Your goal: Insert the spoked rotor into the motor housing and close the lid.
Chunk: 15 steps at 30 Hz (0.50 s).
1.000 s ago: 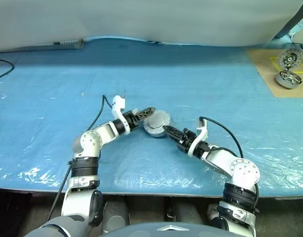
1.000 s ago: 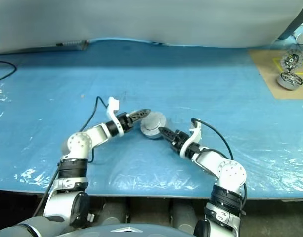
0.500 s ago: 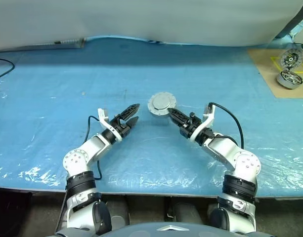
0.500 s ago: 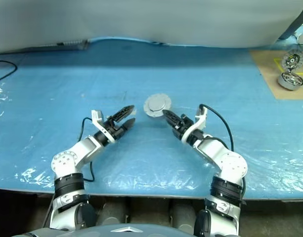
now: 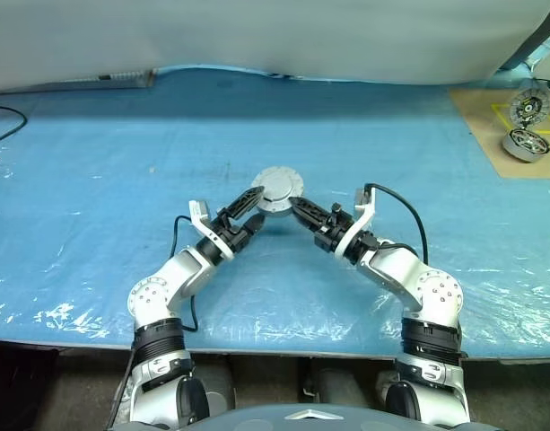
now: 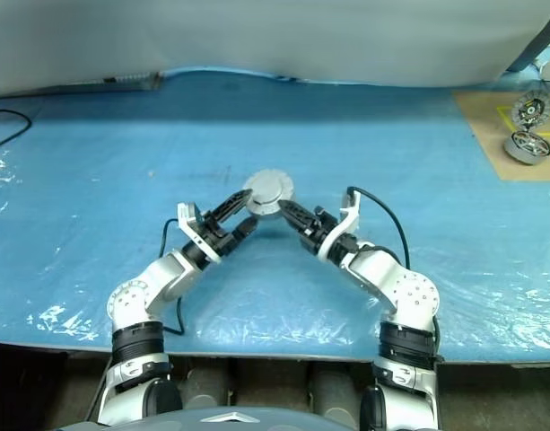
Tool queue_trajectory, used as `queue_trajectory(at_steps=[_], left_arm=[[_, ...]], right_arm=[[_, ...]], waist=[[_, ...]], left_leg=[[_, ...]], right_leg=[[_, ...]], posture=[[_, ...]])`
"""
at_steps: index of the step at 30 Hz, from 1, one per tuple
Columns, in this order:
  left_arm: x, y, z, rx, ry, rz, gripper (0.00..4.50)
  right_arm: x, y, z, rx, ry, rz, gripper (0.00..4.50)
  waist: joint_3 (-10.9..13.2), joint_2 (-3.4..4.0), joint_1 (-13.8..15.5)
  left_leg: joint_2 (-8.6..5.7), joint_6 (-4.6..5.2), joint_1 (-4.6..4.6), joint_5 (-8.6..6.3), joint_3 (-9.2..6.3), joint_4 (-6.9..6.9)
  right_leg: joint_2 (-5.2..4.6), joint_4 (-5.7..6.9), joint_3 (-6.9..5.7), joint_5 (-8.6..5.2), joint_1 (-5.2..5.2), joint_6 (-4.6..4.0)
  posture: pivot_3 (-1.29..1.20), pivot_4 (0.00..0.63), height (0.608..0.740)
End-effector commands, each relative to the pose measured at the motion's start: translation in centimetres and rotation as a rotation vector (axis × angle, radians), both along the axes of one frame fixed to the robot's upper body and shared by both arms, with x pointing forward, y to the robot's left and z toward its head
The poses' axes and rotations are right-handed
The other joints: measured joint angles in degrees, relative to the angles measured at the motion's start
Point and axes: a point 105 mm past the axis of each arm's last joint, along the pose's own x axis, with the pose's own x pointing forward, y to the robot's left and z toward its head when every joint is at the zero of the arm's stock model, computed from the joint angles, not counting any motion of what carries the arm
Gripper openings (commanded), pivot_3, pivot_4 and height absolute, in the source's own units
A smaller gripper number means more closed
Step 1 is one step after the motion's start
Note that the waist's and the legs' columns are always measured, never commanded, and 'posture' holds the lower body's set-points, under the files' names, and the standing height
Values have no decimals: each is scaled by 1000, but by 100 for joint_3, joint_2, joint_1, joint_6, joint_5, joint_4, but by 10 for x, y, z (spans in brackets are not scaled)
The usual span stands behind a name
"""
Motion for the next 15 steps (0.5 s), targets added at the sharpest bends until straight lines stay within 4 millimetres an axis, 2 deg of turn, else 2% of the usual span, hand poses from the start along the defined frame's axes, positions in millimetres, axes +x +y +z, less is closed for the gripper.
queue_trajectory(at_steps=[1,7,10,14,15], left_arm=[[0,-3,8,-46,-32,-7,4500],[5,-3,6,-57,-22,14,4500],[5,-5,6,-59,-21,8,3930],[5,-7,6,-65,-22,-2,2530],[4,-7,6,-66,-23,-3,2329]], right_arm=[[-10,8,25,75,-82,49,1071],[-12,11,28,98,-73,59,1071],[-13,12,29,103,-70,64,1071],[-14,12,30,100,-68,70,1071],[-14,12,29,68,-80,64,1071]], waist=[[0,0,0],[0,0,4],[0,0,3],[0,0,4],[0,0,4]], left_leg=[[0,0,0,0,0,1],[0,0,0,0,-4,23],[0,0,-2,0,-4,31],[1,0,-6,0,-4,46],[1,0,-8,0,-5,50]], right_leg=[[0,0,0,0,0,1],[-1,1,1,10,0,14],[-2,1,2,16,0,15],[-2,2,3,23,1,21],[-2,2,3,24,1,22]], posture=[[0,150,740],[0,150,740],[0,150,740],[0,150,740],[0,150,740]])
